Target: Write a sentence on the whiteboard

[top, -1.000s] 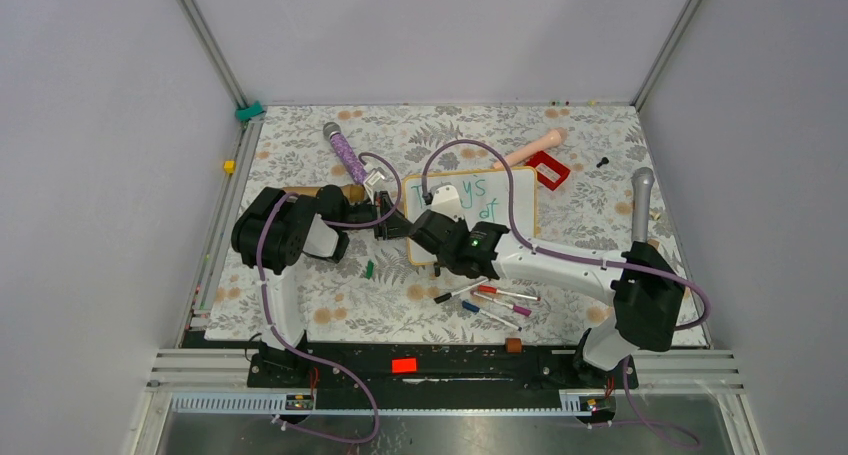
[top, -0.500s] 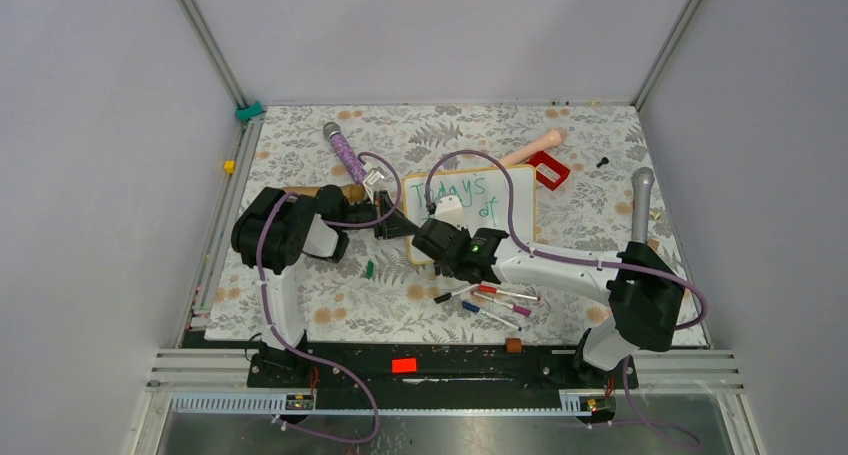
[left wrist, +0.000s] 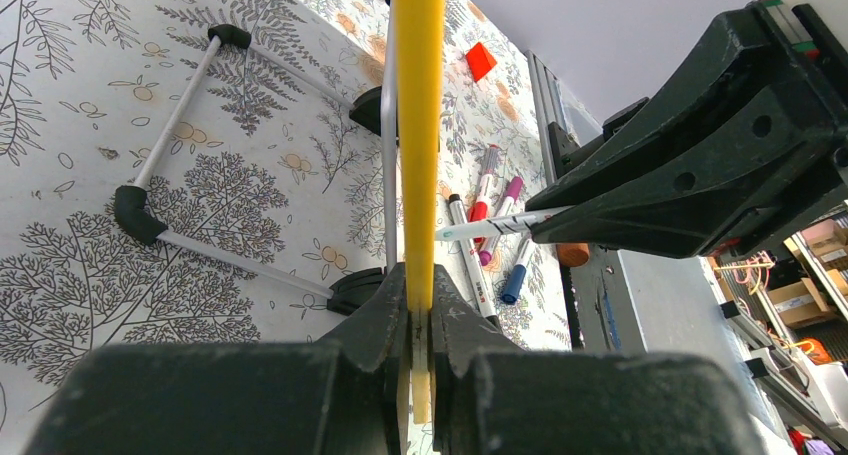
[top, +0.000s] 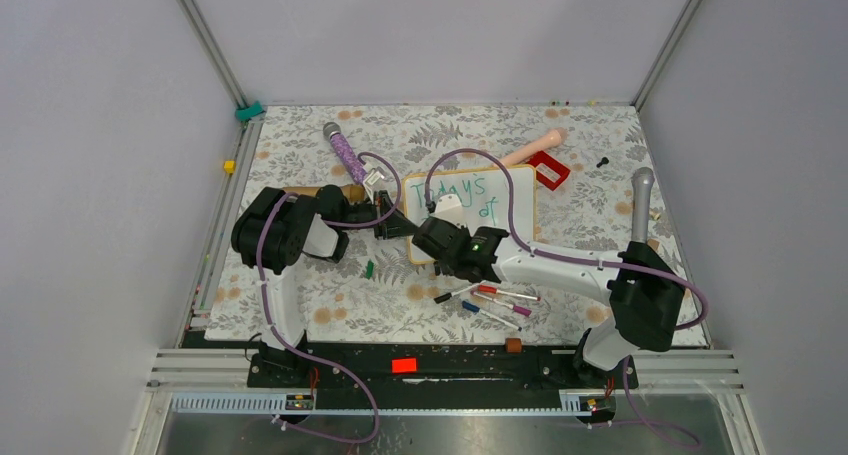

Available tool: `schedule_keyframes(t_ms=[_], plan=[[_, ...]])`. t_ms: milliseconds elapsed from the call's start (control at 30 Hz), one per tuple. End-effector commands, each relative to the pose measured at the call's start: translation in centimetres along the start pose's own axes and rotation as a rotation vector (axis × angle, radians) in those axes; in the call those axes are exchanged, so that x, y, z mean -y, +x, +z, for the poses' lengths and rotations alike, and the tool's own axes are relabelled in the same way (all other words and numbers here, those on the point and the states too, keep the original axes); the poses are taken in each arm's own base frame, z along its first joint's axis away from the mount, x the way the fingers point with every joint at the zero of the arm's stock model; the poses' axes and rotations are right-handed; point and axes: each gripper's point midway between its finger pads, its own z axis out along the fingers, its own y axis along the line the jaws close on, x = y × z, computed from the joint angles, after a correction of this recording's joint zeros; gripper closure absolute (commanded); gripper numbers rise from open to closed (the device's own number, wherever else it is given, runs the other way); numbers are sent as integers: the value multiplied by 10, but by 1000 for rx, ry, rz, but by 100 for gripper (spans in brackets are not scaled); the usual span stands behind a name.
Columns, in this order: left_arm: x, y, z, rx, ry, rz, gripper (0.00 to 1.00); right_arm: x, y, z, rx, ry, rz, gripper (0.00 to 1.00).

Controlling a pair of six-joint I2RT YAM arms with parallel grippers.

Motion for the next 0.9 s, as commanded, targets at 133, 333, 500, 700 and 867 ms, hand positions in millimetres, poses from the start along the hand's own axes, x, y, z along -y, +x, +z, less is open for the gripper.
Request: schedule_keyframes(t_ms=[133,333,500,700,867], plan=[[11,-23,2,34,34,139,100,4,-39,-11,90,-3,48,100],[12,-23,2,34,35,141,100,5,-43,-11,93,-4,53,100],[12,-23,2,34,34,139,100,9,-47,-12,101,2,53,100],[12,-24,2,35,33,139,100,16,-44,-10,96,18,55,100],[12,-24,2,35,34,139,100,22,-40,-9,90,27,58,100]])
